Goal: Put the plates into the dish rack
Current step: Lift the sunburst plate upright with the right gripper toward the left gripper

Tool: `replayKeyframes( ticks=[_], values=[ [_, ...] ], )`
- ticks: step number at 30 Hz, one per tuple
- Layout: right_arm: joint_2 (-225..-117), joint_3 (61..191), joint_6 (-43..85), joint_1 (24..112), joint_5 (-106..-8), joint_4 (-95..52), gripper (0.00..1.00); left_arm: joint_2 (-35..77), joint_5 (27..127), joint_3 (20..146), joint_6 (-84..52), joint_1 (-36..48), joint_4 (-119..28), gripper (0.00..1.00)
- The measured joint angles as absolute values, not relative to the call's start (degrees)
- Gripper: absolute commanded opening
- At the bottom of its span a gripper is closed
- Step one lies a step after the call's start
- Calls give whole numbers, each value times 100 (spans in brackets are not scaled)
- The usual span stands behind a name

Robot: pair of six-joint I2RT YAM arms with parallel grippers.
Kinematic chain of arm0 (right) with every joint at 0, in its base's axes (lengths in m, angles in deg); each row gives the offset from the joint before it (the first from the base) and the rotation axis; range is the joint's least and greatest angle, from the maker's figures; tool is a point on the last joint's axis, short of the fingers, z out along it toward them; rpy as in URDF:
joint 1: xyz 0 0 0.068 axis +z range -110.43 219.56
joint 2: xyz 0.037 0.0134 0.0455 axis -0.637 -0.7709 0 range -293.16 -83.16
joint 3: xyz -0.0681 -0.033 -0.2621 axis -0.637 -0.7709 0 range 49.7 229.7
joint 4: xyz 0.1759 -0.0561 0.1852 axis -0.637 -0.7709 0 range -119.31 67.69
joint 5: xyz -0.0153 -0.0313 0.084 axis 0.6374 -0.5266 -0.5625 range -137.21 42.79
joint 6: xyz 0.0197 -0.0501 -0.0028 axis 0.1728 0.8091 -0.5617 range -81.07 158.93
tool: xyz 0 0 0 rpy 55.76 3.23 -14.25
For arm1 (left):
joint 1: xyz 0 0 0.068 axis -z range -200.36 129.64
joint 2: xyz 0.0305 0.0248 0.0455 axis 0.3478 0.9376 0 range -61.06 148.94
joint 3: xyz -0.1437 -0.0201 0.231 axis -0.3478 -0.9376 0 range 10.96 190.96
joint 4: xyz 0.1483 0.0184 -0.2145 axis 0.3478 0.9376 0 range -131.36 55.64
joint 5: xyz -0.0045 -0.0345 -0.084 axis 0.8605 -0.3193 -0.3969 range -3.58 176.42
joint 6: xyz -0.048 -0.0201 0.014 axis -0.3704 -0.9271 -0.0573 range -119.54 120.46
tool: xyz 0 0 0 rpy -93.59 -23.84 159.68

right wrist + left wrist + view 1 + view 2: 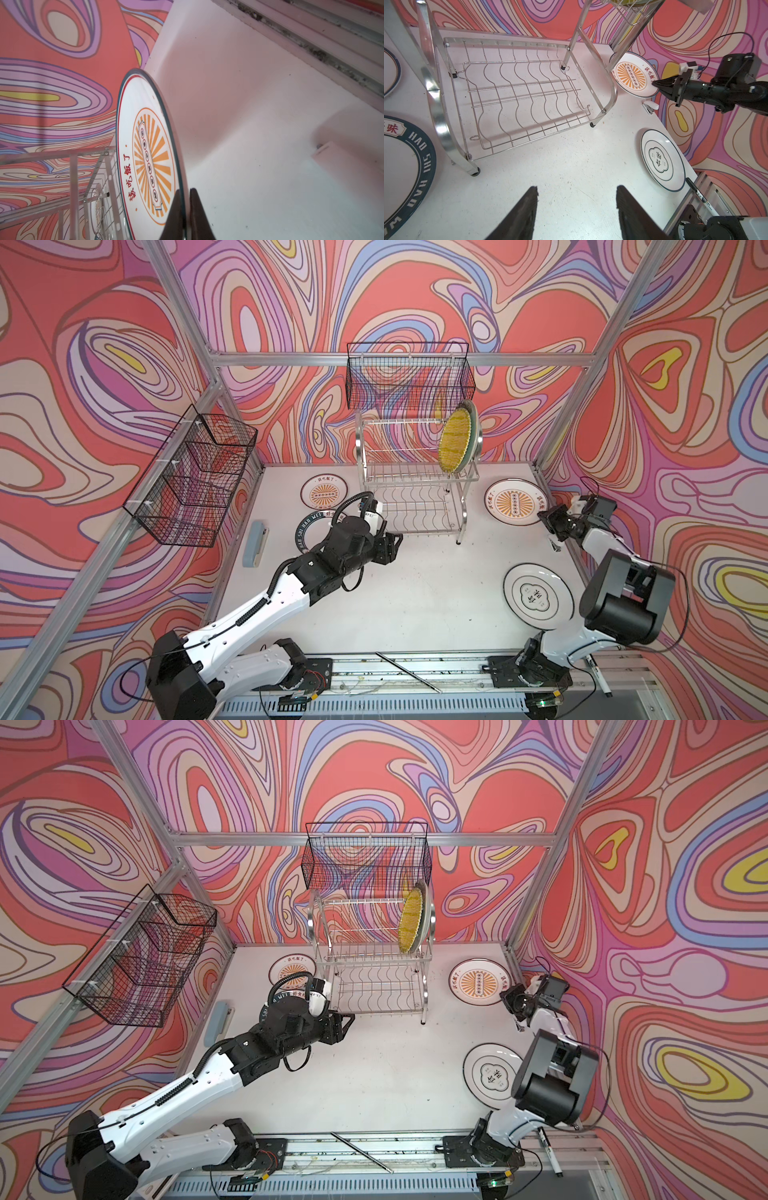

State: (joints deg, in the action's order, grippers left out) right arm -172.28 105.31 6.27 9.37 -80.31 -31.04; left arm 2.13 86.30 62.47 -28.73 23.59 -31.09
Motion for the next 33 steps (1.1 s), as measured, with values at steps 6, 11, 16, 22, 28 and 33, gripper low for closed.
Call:
replayKeyframes(
  ticks=[6, 11, 16, 22, 28, 33],
  values=[
    [-16306, 10096, 607, 930, -8243, -3432, 0, 292, 8650, 6284, -2838, 2359, -3079, 63],
    [-15591, 9836, 640, 926, -8337, -3945, 0, 321, 8656, 6284, -2823, 2359, -3079, 63],
    [-15154, 9818, 692, 924, -8503, -4385, 0, 360, 8654, 6319, -2805, 2359, -3083, 64],
    [-14809, 9762, 758, 924, -8700, -4826, 0, 395, 8648, 6326, -2814, 2359, -3085, 64],
    [-14525, 9578, 754, 924, -8864, -5115, 0, 469, 8628, 6328, -2825, 2359, -3092, 64],
    [-14286, 9578, 767, 924, -8977, -5325, 0, 546, 8584, 6328, -2827, 2359, -3151, 64]
  ],
)
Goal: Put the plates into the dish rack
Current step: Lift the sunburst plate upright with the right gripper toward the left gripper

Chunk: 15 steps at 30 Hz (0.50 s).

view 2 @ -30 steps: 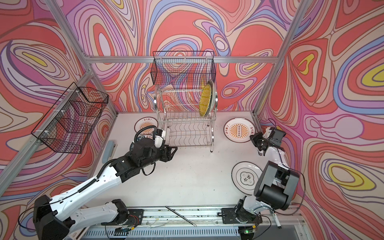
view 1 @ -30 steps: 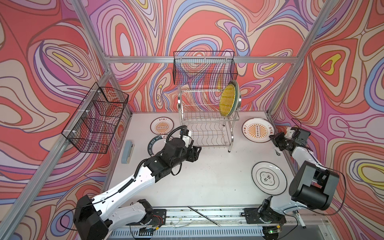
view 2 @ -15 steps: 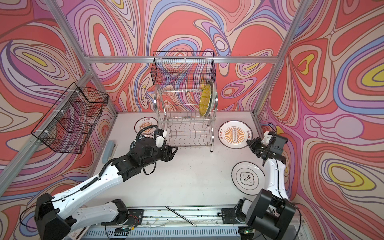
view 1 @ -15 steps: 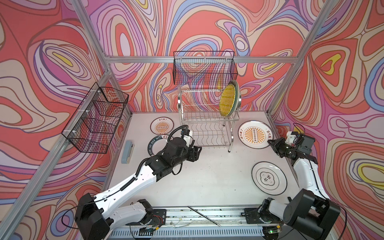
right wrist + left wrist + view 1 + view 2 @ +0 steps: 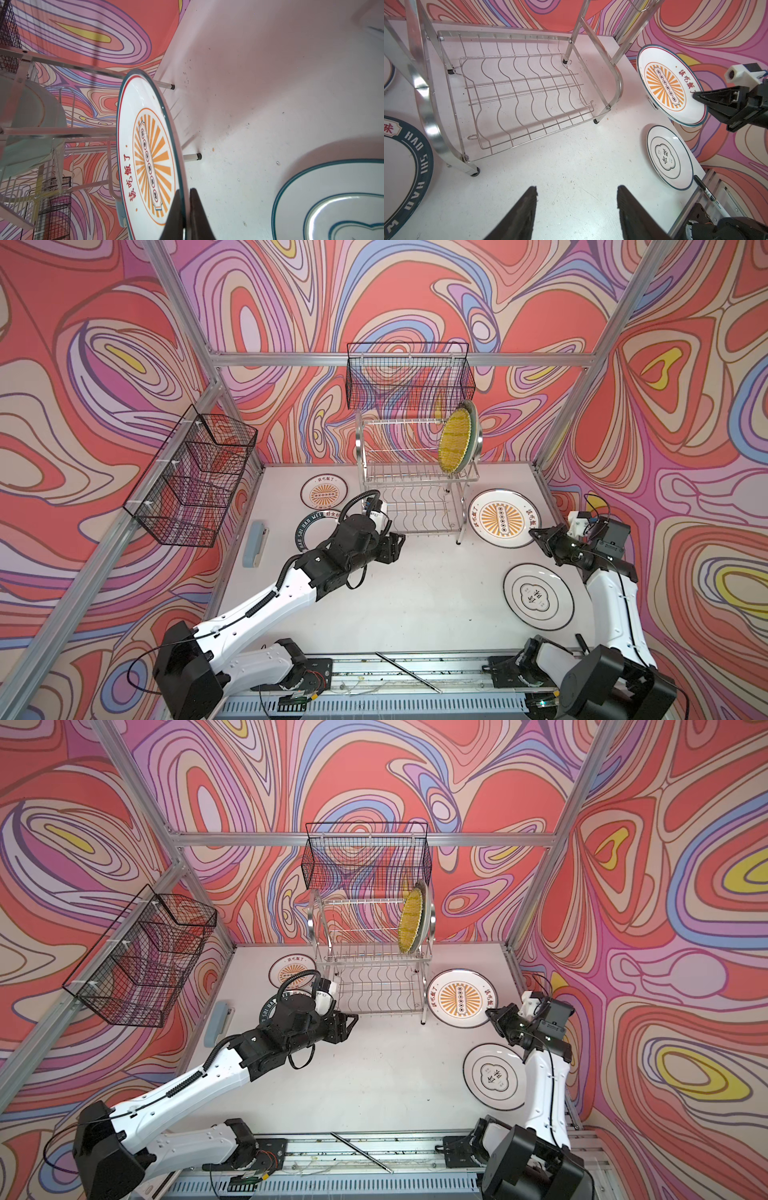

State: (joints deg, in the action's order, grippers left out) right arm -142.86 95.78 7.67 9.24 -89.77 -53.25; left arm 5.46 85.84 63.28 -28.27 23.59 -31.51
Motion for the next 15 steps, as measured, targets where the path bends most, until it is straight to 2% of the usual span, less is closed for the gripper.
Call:
replayKeyframes(
  ticks=[15],
  values=[
    [-13727, 9403, 1005, 983, -9349, -5958, 0, 568, 8396, 6520, -2784, 2287, -2771, 65]
  ],
)
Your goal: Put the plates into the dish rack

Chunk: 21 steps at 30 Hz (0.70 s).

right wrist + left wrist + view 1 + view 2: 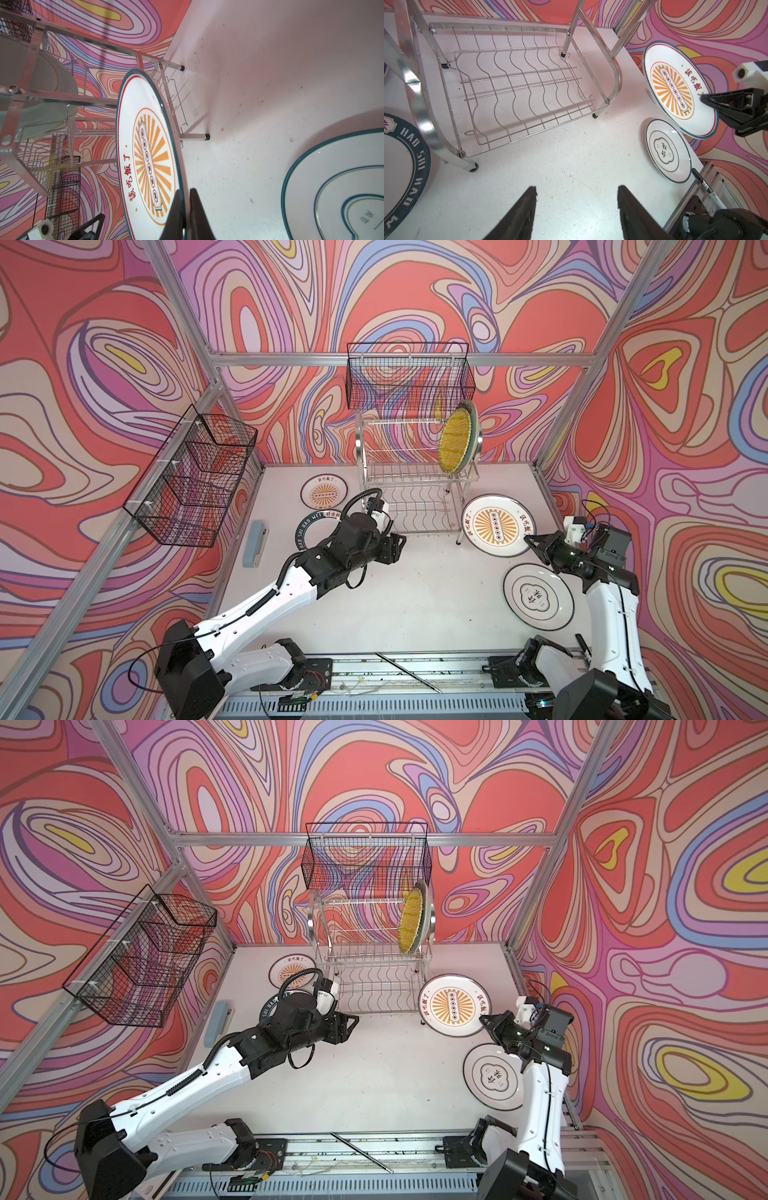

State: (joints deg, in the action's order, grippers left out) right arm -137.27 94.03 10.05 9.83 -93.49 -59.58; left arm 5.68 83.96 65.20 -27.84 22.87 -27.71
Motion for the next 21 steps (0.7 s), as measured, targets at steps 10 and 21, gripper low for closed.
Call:
replayKeyframes(
  ticks=[10, 21],
  values=[
    [-13368, 9220, 1077, 1560, -9436, -6190, 0, 220, 7380, 6241, -3144, 1589, -2825, 65],
    [-13279, 8763, 568, 3241, -9135, -5604, 0, 189, 6112, 5709, -3688, 1439, -3435, 65]
  ],
)
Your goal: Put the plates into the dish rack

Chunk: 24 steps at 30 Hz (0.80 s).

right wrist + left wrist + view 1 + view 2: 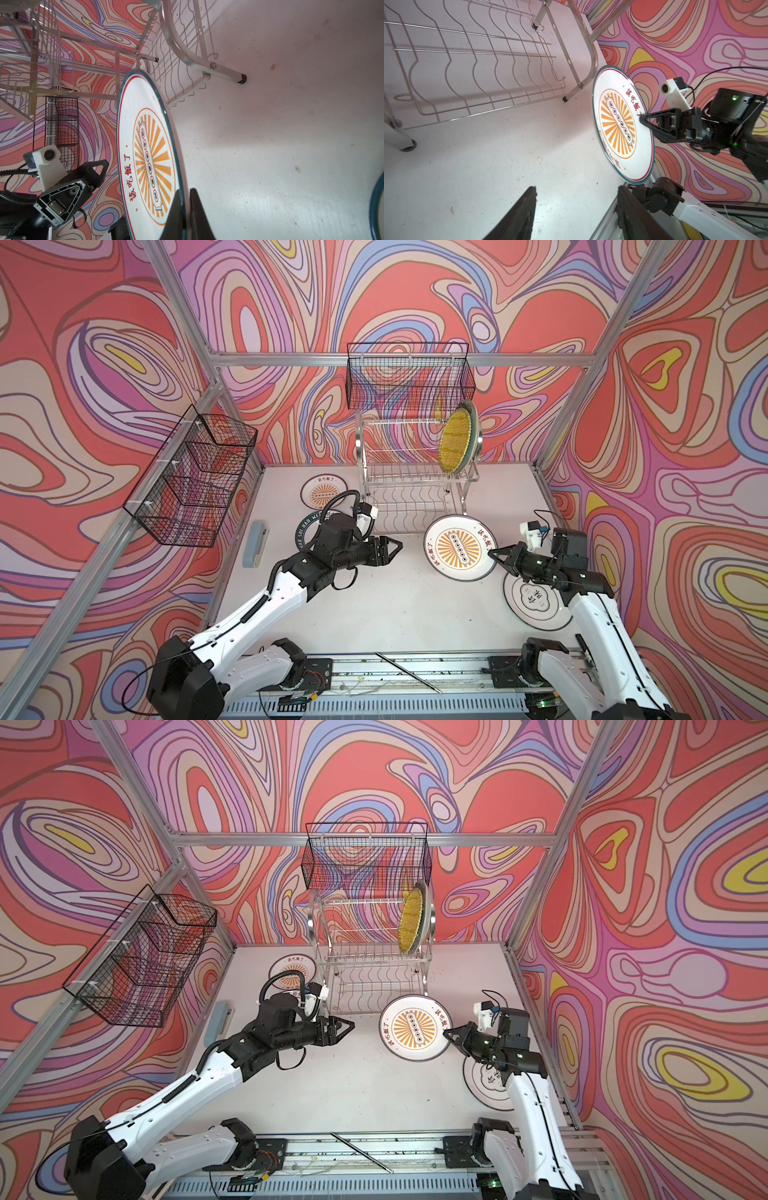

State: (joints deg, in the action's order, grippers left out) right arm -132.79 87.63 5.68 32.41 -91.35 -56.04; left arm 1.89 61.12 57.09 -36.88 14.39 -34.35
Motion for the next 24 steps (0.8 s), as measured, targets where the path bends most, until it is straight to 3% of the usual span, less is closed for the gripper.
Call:
replayKeyframes(
  ticks=[14, 24],
  values=[
    [-14076, 8702, -127, 5407, -8295, -4127, 0, 312, 5406, 5467, -4294, 1338, -3984, 63],
    [-14118, 8702, -276, 5702, -7976, -3832, 0, 106, 5861, 5467, -4241, 1338, -3531, 65]
  ],
)
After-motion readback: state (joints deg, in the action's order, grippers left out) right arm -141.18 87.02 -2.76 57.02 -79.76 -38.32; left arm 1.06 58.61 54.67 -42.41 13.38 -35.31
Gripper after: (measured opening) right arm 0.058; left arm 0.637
